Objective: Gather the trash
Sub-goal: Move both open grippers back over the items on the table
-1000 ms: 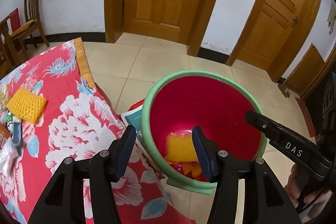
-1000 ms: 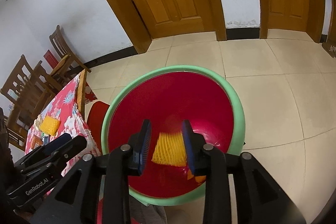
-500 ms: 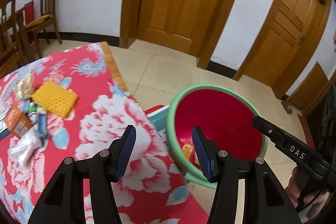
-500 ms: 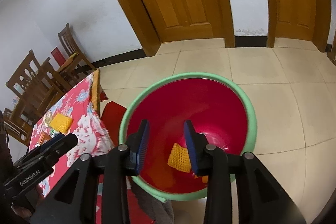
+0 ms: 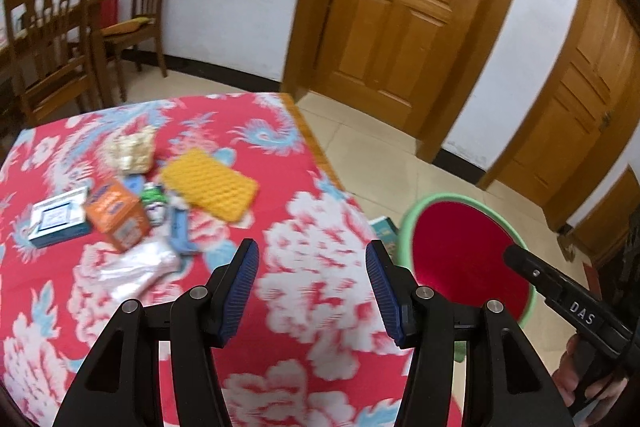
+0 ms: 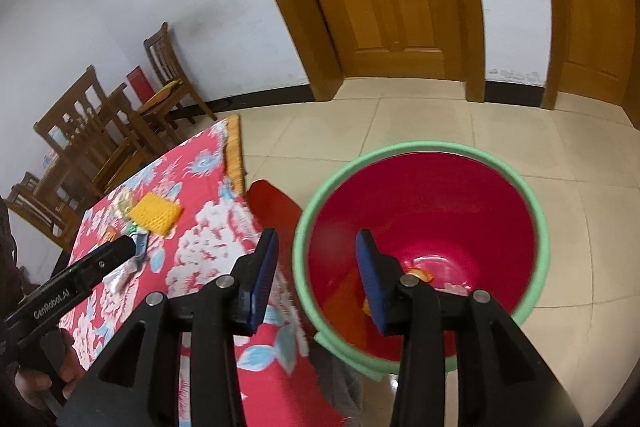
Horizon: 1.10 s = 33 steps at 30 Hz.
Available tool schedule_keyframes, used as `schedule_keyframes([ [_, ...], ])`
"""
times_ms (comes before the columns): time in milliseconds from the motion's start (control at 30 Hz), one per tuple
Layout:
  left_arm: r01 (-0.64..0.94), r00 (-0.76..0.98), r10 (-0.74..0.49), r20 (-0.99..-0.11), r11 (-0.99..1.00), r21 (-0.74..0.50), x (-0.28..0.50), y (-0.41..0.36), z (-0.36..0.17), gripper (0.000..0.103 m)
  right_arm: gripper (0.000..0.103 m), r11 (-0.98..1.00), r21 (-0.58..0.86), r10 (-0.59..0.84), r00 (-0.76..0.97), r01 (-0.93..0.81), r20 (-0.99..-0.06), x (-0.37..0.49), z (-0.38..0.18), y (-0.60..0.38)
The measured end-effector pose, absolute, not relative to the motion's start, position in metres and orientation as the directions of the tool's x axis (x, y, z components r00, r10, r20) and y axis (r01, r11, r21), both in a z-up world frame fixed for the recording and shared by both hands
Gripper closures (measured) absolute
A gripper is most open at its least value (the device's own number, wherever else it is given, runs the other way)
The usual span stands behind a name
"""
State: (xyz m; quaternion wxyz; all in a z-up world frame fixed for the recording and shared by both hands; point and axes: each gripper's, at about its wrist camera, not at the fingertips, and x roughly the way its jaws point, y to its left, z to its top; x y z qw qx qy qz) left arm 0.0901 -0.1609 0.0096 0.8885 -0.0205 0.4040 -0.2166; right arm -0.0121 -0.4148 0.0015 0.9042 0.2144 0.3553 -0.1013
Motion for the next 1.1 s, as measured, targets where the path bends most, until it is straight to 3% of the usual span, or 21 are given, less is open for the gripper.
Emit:
schedule_keyframes([
  [467,0.222,0.644,-0.26,-0.72,0.964,-0.149,0.124,-0.078,0.004,0.046,0.058,0.92,0.3,0.028,0.72,0.253,-0.694,0.018,0.005,-0.366],
  [700,0.193,0.646,-0.205,-0.735,0.976,-0.102,0.144,-0.055,-0.005,0.038,0.058,0.929,0.293,0.051,0.706,0.226,-0.706,0.033,0.004,-0.343],
  [1100,0.202,0.615,-0.208,-0.761,0.974,-0.103,0.173,-0.039,-0.025,0.036,0.051,0.948,0.26,0.069,0.684,0.181,-0.727,0.062,0.003,-0.308],
])
